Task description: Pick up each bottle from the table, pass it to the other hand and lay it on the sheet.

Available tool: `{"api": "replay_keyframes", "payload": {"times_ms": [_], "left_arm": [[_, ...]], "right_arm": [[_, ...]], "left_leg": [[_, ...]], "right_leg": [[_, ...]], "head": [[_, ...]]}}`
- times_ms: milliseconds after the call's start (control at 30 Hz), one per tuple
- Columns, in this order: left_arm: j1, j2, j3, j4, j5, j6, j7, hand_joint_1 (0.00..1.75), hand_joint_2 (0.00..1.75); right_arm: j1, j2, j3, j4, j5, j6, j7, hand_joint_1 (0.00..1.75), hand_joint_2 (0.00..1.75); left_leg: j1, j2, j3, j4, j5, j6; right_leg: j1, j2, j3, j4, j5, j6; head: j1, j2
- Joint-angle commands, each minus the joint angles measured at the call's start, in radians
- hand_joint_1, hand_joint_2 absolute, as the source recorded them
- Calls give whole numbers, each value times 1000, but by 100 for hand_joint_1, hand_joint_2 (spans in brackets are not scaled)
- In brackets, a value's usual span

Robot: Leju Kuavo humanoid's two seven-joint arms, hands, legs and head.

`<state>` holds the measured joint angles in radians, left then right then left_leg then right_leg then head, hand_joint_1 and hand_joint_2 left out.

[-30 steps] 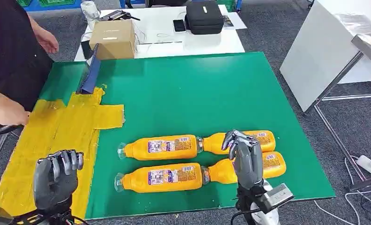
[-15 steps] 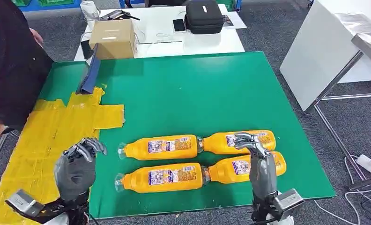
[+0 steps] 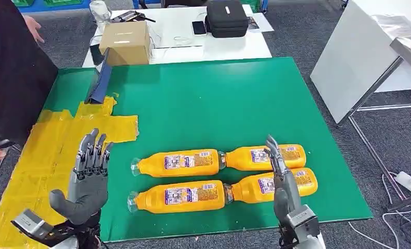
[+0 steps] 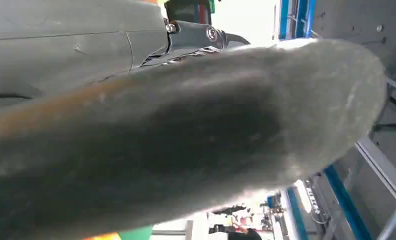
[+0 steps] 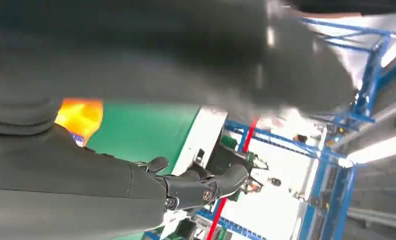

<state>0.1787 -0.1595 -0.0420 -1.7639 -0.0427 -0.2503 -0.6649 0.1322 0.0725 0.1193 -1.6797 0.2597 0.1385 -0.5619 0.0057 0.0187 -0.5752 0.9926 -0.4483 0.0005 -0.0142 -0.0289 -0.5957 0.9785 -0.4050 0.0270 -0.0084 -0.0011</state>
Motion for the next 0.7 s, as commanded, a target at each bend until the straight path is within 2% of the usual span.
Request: {"api": "replay_keyframes", "payload": {"times_ms": [33, 133, 167, 267, 433, 467, 567, 700], "left_arm": [[9, -13, 114, 39, -1, 5, -9, 0, 0], [-16, -25, 117, 49, 18, -10, -4, 0, 0], [-34, -25, 106, 62, 22, -5, 10, 0, 0], [-35, -17, 84, 62, 30, 19, 16, 0, 0], [-28, -12, 84, 58, 33, 19, 16, 0, 0], [-24, -8, 89, 55, 42, 22, 14, 0, 0], [-18, -2, 106, 53, 58, 16, 15, 0, 0], [-18, 1, 110, 59, 69, 0, 22, 0, 0]], "right_arm": [[-40, -47, 159, 78, 32, -27, 65, 0, 175], [-18, -111, 176, 40, 95, -82, 77, 0, 175], [-2, -157, 169, 14, 114, -90, 80, 0, 175], [38, -227, 117, -35, 154, -115, 97, 0, 175], [35, -217, 116, -35, 158, -107, 95, 0, 175], [37, -279, 124, -45, 223, -122, 149, 0, 175], [82, -414, 60, -100, 233, -101, 196, 0, 175], [155, -525, -73, -192, 213, -30, 218, 0, 175]], "left_leg": [[1, 3, 4, -1, -1, -1], [1, 0, 3, -1, 0, 0], [1, -1, 2, -1, 0, 0], [0, -6, 2, 0, 0, 1], [-3, -3, 2, 0, 0, 1], [-2, -3, 3, 0, -1, 1], [-4, -4, 1, 0, -1, 2], [-3, -8, 2, 2, -2, 3]], "right_leg": [[0, 6, 3, -1, 0, -2], [1, 4, 2, -1, 0, -1], [1, 1, 1, -1, 0, -1], [0, -2, 3, -1, -1, 0], [-4, 0, 1, 0, -1, 4], [-3, 2, 3, -1, -1, 3], [-4, -1, 1, -1, -1, 4], [-4, -3, 3, 0, -3, 4]], "head": [[0, 0], [0, 0], [0, 0], [0, 0], [0, 0], [0, 0], [0, 0], [0, 0]]}}
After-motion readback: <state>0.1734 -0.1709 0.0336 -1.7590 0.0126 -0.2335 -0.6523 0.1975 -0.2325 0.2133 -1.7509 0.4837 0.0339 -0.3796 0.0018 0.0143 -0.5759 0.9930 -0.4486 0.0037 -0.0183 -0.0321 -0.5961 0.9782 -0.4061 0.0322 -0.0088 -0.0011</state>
